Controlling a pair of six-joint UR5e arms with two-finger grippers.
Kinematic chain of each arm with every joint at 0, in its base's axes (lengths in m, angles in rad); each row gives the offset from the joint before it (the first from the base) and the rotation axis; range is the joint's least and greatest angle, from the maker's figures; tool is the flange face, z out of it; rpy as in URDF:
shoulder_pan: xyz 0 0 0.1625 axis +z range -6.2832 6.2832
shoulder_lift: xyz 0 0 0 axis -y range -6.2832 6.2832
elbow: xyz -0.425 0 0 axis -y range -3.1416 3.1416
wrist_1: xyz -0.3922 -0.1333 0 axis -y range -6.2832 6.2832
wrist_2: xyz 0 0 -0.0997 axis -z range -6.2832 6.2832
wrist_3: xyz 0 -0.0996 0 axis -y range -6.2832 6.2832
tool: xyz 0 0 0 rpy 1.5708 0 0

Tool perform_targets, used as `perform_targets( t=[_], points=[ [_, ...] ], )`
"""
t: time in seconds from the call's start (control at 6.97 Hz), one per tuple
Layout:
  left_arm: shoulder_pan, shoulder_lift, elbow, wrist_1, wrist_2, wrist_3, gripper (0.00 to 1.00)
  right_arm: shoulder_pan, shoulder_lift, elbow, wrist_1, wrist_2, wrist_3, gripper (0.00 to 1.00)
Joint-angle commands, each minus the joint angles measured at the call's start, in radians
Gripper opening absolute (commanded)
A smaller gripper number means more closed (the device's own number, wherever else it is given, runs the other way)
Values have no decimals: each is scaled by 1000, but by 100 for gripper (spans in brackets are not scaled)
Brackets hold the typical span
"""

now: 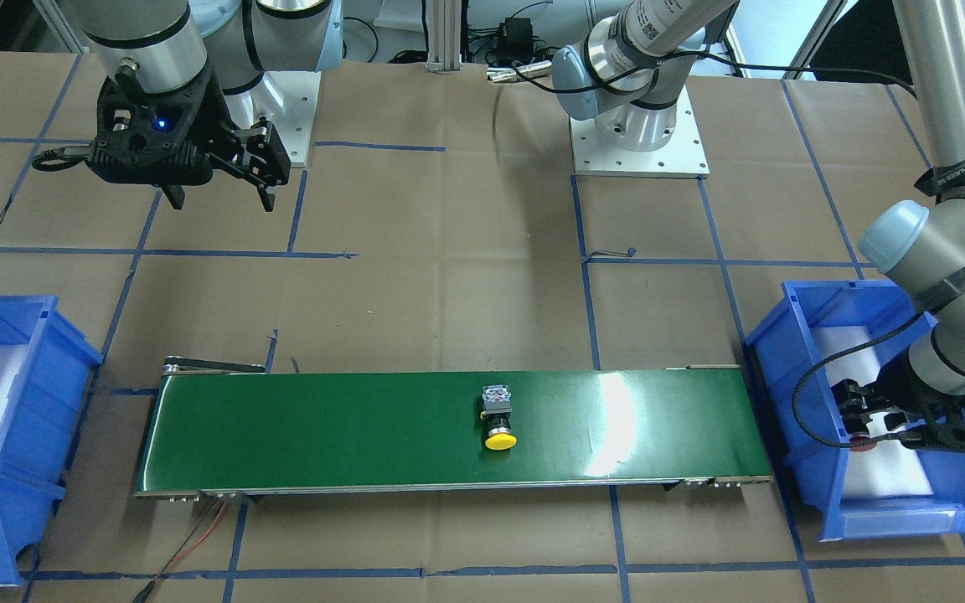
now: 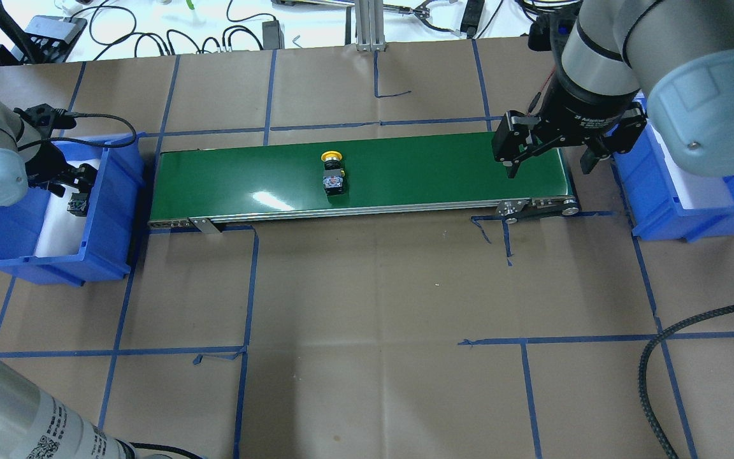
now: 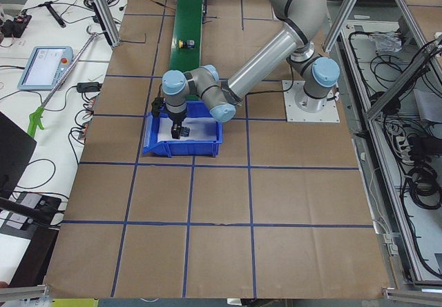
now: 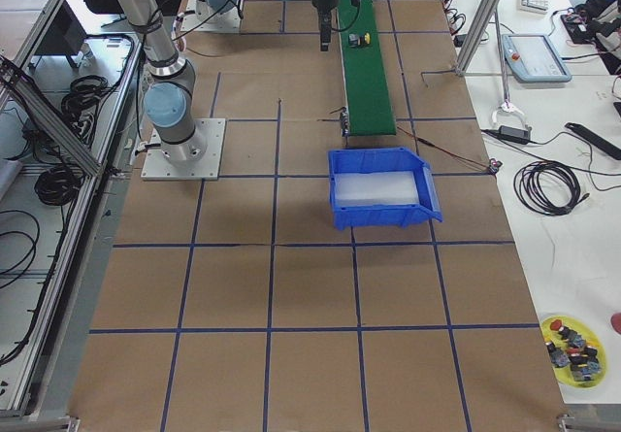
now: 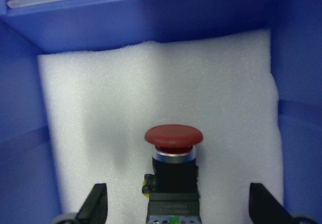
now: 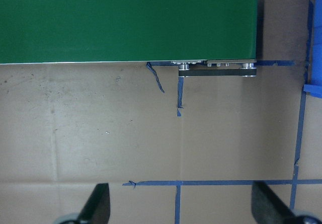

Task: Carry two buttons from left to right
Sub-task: 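Lower the left gripper into the bin and grasp the red button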

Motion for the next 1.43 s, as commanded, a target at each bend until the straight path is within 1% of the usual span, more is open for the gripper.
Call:
perform_targets(
  t=[0.0,0.14,0.29,0.43,0.57,0.72,0.86,1.0,1.29],
  points=[
    [3,-3,-1,2,-1,-2,84,0,0,-2,0,0,1,100],
    [5,-3,4,1,2,-3,55,0,0,-2,0,0,1,100],
    [5,-3,16,-1,8,-18,29,0,0,-2,0,0,2,100],
    [5,-3,18,-1,5,-18,11,0,0,-2,0,0,2,100],
    [5,-3,24,-4,5,-17,3,0,0,-2,0,0,4,100],
    [5,13,31,-11,8,-15,0,0,0,-2,0,0,4,100],
    [-1,35,57,-39,11,-12,0,0,-2,-2,0,0,4,100],
    [0,74,99,-141,13,-9,0,2,-2,-2,0,0,4,100],
    [0,177,206,-420,18,-11,0,0,-2,-2,0,0,4,100]
  ],
)
